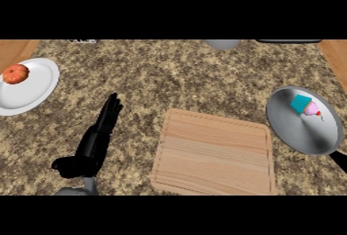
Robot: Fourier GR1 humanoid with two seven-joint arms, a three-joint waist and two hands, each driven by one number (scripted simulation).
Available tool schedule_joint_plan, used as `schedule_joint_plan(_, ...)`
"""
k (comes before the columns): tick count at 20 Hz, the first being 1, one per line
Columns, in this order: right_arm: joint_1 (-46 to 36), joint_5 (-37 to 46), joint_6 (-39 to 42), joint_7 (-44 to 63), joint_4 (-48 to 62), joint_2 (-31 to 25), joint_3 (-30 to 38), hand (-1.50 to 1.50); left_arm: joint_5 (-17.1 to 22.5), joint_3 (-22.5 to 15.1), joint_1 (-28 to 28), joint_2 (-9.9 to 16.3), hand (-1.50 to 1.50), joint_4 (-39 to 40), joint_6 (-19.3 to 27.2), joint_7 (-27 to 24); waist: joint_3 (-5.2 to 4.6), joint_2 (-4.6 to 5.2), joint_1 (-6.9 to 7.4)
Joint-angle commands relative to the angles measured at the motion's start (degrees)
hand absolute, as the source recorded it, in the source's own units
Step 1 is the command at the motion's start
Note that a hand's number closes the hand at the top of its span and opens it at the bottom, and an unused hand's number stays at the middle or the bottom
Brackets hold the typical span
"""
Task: Pick the cupcake from the cutting board and place it in the pan
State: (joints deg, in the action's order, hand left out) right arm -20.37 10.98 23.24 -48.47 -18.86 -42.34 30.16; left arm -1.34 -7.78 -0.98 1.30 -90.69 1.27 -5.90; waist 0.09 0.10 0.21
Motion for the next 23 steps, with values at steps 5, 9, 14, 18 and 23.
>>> schedule_joint_plan(5, 5.08, -1.51, 8.87, -8.41, -1.66, -1.77, -1.49, -1.5, 1.33, 2.09, -0.83, 1.1, 0.0, 0.37, -1.05, 0.5, 0.0, -0.01, -0.16)
schedule_joint_plan(9, 3.8, -1.18, 3.55, -8.77, -2.17, 0.68, -2.78, -1.5, 1.21, 3.09, -5.32, 1.13, 0.0, 1.48, -0.94, 1.4, 0.01, 0.08, -0.06)
schedule_joint_plan(14, 5.83, -1.89, 3.11, -7.74, -3.72, 0.45, -4.03, -1.5, 1.11, 1.44, 1.28, 1.16, 0.0, -0.5, -2.09, -0.11, -0.04, -0.05, 0.02)
schedule_joint_plan(18, 6.04, -1.64, 5.02, -9.09, -3.03, -3.2, -4.83, -1.5, 0.01, 0.32, 0.3, 0.43, 0.0, -2.07, -1.08, 2.69, 0.02, 0.01, 0.2)
schedule_joint_plan(23, 5.67, -1.95, -0.28, -9.38, -3.18, -4.58, -4.57, -1.5, 1.17, 1.29, 0.98, 0.98, 0.0, -3.8, -1.89, 3.5, 0.01, 0.0, 0.25)
